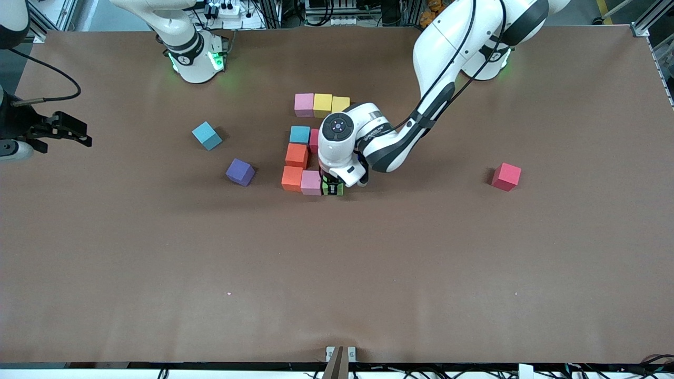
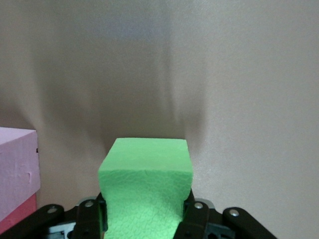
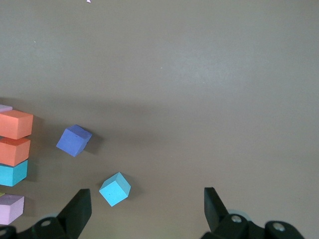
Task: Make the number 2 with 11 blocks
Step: 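Lower the green cube onto the table and open the left gripper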
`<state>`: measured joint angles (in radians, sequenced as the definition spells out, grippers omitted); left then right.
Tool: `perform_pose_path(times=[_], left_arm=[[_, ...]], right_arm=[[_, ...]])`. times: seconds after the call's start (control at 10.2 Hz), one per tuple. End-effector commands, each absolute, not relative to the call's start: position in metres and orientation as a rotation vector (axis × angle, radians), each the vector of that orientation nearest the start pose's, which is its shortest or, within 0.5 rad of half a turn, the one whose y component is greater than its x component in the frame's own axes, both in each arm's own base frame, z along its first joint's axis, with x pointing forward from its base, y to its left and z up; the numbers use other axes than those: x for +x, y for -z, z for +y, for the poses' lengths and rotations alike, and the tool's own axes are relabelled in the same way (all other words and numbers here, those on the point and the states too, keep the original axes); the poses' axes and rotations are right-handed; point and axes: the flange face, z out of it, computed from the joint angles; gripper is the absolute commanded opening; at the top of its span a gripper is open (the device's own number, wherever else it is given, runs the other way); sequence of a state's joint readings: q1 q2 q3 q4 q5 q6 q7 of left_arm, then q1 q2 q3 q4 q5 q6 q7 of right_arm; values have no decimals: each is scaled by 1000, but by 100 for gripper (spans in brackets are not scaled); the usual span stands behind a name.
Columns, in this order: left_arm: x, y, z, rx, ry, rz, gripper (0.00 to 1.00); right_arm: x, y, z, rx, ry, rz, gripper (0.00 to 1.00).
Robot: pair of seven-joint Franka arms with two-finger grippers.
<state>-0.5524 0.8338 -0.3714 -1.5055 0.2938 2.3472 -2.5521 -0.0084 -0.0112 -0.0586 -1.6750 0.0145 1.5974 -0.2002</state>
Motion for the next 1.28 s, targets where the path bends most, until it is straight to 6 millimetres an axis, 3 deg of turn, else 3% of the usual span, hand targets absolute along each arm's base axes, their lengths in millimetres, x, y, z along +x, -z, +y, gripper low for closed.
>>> perform_pose_path(times=[0.0, 0.1, 0.2, 0.3, 0.49, 0.79, 0.98, 1.18], left_arm=[[474, -198, -545, -2321, -74, -2228, 46], [474, -198, -545, -2321, -74, -2228, 48], [474, -199, -546, -2323, -74, -2230, 87], [474, -200, -546, -2320, -75, -2233, 100], [477, -215, -546, -2325, -66, -2249, 100], [478, -256, -539, -2305, -4, -2210, 100], [483, -297, -531, -2343, 37, -2177, 100], [506, -334, -499, -2356, 83, -2136, 100]], right_arm=[[546, -585, -33, -3122, -102, -196, 100], [545, -585, -33, -3120, -109, -208, 100], [546, -584, -34, -3119, -113, -206, 100], [545, -583, -35, -3119, -116, -203, 100], [544, -582, -37, -3117, -137, -199, 100], [543, -580, -38, -3115, -151, -196, 100], [543, -581, -38, -3115, -149, -196, 100], [543, -581, -38, -3114, -148, -196, 100]])
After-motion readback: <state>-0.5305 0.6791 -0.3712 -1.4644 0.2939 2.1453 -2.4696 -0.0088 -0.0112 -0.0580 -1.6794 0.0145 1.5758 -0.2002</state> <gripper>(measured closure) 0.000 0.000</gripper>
